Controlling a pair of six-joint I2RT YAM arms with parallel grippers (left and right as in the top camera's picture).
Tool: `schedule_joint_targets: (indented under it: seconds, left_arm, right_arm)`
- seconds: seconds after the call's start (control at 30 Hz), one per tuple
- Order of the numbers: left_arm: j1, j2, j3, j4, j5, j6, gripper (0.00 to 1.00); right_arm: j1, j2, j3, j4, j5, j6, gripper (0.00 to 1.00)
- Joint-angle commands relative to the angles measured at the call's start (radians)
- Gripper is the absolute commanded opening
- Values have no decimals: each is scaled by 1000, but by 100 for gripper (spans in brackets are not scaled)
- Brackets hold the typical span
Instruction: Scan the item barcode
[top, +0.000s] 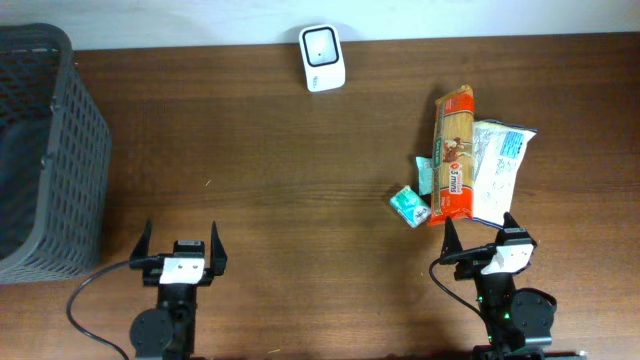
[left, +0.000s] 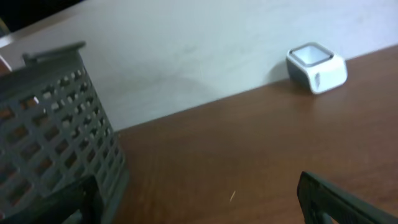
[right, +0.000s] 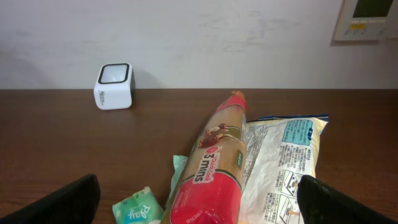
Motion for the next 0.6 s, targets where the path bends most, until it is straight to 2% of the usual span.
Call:
schedule_joint_targets:
  seconds: [0.0,0.57]
  left_arm:
    - [42,-44,-18,-90,42,43,99]
    - [50,-44,-17,-90,42,45,99]
  right_arm:
    - [6,-7,-7,-1,-8,11,99]
    - [6,-7,-7,-1,-8,11,99]
